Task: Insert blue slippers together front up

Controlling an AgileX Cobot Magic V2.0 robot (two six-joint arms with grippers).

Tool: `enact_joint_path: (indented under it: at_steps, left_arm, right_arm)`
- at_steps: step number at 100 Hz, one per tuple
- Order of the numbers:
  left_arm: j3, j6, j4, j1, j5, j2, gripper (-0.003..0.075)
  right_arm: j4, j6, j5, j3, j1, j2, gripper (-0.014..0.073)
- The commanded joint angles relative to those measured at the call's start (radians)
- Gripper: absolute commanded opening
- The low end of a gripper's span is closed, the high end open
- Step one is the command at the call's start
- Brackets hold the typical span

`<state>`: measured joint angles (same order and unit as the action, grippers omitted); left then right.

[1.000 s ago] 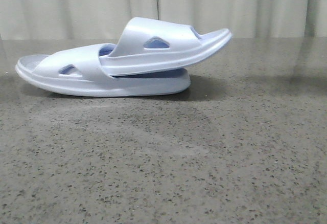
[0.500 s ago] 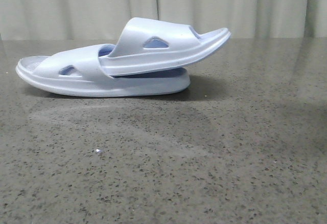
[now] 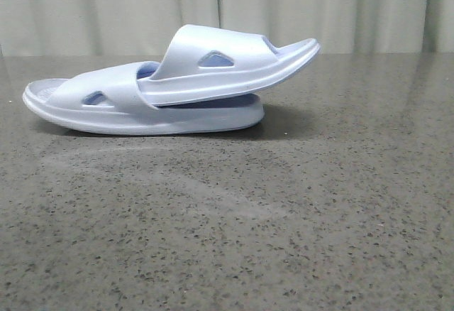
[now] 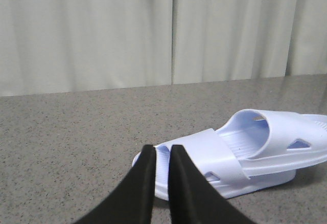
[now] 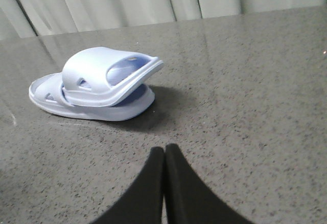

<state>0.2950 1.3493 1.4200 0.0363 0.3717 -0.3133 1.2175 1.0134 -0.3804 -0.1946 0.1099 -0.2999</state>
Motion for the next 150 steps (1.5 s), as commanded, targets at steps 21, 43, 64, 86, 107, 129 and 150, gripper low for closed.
enact_joint_path:
  at_steps: [21,43,64,86,107,129,150]
  left_arm:
    - [0.025,0.007,0.062,0.007,-0.002,0.004,0.0015]
    - [0.025,0.007,0.062,0.007,-0.002,0.004,0.0015]
    - [0.025,0.007,0.062,0.007,-0.002,0.004,0.0015]
    - [0.025,0.007,0.062,0.007,-0.002,0.004,0.0015]
    - [0.013,-0.099,0.018,0.005,-0.060,0.005,0.0015]
    - [-0.036,-1.081,-0.866,-0.010,-0.282,0.045,0.0015]
    - [-0.131,-1.580,-1.411,-0.010,-0.398,0.078,0.0015]
  right_arm:
    - [0.081,0.014,-0.047,0.008,0.000,-0.003,-0.0078]
    - [0.081,0.014,-0.047,0.008,0.000,-0.003,-0.0078]
    - [0.081,0.014,-0.047,0.008,0.000,-0.003,-0.0078]
    - [0.081,0.014,-0.047,0.008,0.000,-0.003,-0.0078]
    - [0.081,0.014,-0.047,0.008,0.000,-0.003,-0.0078]
    - [0.081,0.014,-0.047,0.008,0.000,-0.003,-0.0078]
    - [0.081,0.014,-0.047,0.008,0.000,-0.003,-0.0078]
